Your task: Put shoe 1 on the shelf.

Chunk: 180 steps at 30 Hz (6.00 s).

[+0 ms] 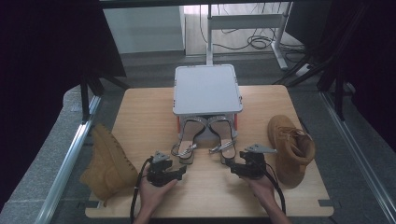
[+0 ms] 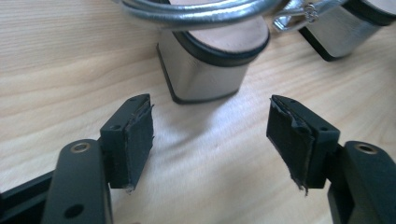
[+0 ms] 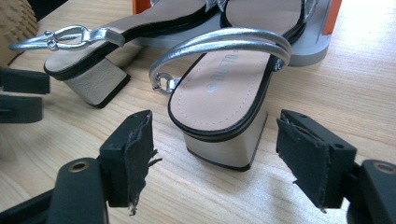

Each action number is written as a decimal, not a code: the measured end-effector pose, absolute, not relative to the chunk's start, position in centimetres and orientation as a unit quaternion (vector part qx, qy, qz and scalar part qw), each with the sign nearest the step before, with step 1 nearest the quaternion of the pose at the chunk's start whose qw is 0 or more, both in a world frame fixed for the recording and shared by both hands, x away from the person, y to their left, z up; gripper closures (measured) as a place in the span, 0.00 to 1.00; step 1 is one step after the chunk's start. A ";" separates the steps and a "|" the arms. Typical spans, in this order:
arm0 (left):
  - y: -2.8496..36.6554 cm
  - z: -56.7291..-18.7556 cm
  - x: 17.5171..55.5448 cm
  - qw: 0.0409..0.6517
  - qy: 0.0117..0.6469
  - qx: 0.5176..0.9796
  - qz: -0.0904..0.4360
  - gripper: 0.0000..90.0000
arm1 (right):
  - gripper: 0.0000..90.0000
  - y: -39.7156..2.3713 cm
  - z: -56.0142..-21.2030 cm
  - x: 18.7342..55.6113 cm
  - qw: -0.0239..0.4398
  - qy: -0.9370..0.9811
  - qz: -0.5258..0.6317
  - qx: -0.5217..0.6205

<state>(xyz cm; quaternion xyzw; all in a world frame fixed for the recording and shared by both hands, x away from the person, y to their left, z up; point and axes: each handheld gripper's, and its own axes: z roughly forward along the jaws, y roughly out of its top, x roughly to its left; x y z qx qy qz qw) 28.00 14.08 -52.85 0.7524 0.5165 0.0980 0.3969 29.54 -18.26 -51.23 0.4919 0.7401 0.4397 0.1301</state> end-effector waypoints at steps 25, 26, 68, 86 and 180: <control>11.1 -53.7 32.2 0.390 0.518 0.751 0.124 0.33 | 0.27 -16.4 -53.1 31.4 0.147 0.761 0.408 0.482; 11.0 -53.7 32.3 0.389 0.522 0.749 0.121 0.33 | 0.27 -16.1 -53.1 31.6 0.151 0.763 0.404 0.482; 10.7 -52.7 34.6 0.419 0.605 0.663 0.137 0.44 | 0.35 -15.1 -53.2 32.4 0.180 0.768 0.373 0.488; 10.1 -52.0 35.8 0.417 0.621 0.643 0.164 0.45 | 0.35 -15.2 -53.1 32.4 0.180 0.770 0.371 0.487; 7.1 -53.1 38.2 0.402 0.609 0.658 0.187 0.50 | 0.36 -15.1 -52.9 32.2 0.195 0.753 0.384 0.498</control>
